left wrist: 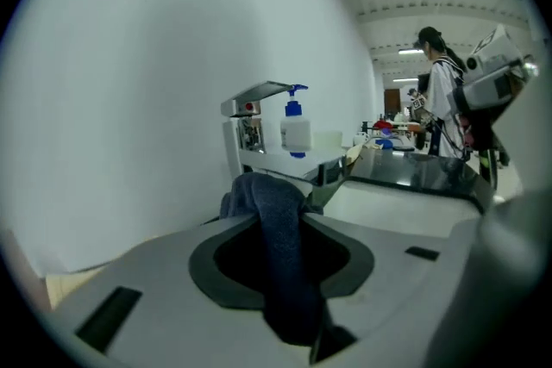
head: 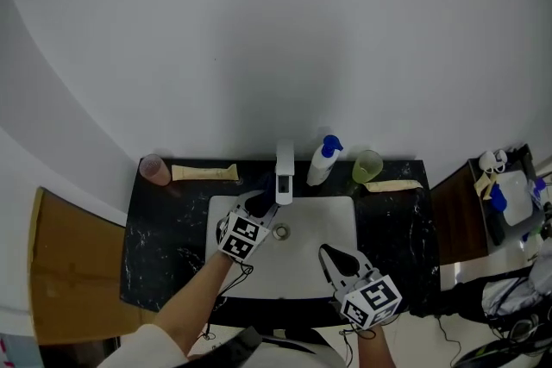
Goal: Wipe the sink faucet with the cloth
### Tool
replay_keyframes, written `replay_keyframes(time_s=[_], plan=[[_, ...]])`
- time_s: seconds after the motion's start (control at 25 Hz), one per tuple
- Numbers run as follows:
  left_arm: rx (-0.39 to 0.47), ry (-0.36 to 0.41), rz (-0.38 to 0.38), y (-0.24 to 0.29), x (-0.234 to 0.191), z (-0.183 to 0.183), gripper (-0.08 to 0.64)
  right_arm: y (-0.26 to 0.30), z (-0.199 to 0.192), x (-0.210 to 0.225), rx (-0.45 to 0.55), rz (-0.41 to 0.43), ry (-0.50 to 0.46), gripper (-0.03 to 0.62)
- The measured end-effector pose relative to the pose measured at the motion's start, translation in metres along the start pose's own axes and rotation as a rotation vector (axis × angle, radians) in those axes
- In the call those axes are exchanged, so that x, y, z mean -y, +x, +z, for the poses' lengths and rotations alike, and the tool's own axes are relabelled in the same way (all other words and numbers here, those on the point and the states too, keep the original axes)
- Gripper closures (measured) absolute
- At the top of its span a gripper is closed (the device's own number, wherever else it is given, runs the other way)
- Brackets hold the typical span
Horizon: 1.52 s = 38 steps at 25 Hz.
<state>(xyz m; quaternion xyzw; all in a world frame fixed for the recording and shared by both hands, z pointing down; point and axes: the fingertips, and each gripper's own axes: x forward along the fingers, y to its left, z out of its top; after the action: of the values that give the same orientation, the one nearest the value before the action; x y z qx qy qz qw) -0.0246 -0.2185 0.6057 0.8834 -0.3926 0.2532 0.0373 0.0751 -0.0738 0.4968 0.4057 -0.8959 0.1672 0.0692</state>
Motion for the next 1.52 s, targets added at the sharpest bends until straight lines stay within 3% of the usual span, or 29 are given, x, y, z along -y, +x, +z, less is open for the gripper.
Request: replay_keyframes(time_s=[0.16, 0.56, 0.72, 0.96, 1.24, 1.4, 1.52], plan=[[0.046, 0.104, -0.028, 0.008, -0.001, 0.027, 0.451, -0.012, -0.011, 0.001, -0.014, -0.007, 0.01, 0.586], [0.056, 0.156, -0.014, -0.043, 0.037, 0.006, 0.451, -0.022, -0.004, 0.004, 0.006, 0.002, 0.003, 0.586], [0.004, 0.117, 0.053, -0.017, 0.007, -0.002, 0.451, -0.02, -0.004, 0.002, 0.005, 0.009, 0.002, 0.586], [0.021, 0.189, 0.081, 0.017, -0.005, 0.027, 0.451, -0.019, -0.013, -0.001, -0.021, 0.015, 0.005, 0.586], [0.068, 0.138, 0.061, -0.013, 0.022, 0.024, 0.451, -0.023, -0.013, 0.0, -0.015, 0.023, 0.003, 0.586], [0.085, 0.037, 0.062, -0.038, 0.028, 0.014, 0.451, -0.018, -0.008, -0.001, -0.012, 0.044, -0.016, 0.586], [0.061, 0.009, 0.08, -0.036, 0.02, 0.006, 0.451, -0.015, -0.008, 0.001, -0.012, 0.049, -0.012, 0.586]])
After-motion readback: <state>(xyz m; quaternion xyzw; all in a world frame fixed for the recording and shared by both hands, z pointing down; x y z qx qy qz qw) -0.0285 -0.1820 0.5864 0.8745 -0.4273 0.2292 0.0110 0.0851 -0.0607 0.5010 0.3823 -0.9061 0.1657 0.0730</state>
